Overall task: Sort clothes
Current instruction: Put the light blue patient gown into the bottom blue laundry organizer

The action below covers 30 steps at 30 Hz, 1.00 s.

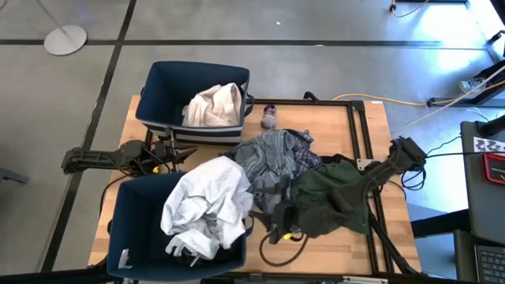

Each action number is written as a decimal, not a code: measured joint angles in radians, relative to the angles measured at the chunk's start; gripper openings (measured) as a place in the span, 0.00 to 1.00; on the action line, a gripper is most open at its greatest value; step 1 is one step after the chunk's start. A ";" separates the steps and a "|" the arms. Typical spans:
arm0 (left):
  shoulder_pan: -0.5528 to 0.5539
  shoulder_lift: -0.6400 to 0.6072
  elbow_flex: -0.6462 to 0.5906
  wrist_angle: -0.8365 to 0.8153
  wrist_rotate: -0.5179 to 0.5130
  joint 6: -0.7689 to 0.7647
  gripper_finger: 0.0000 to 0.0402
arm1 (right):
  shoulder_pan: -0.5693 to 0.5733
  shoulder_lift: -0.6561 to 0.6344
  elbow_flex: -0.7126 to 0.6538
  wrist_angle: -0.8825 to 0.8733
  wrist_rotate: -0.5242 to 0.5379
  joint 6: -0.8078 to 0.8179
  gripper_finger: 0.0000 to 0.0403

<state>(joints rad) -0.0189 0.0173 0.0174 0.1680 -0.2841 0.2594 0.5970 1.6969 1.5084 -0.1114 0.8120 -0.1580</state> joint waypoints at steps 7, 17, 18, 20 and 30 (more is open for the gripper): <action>0.000 0.000 0.057 0.006 -0.123 0.002 0.10 | 0.033 -0.010 0.001 -0.298 0.154 0.210 0.72; 0.000 0.035 0.227 0.058 -0.143 0.000 0.10 | 0.031 -0.011 -0.092 -0.756 0.405 0.750 0.72; 0.001 0.058 0.251 0.055 -0.144 0.008 0.10 | 0.031 -0.013 -0.117 -0.769 0.418 0.793 0.72; 0.001 0.127 0.311 0.053 -0.146 0.020 0.10 | 0.019 -0.013 -0.169 -0.777 0.437 0.857 0.72; -0.006 0.644 0.788 -0.235 -0.167 -0.001 0.10 | -0.085 -0.013 -0.395 -0.684 0.425 1.010 0.72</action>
<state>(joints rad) -0.0251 0.6614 0.8050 -0.0670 -0.4515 0.2588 0.5124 1.6840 1.1135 -0.7953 1.2374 0.8525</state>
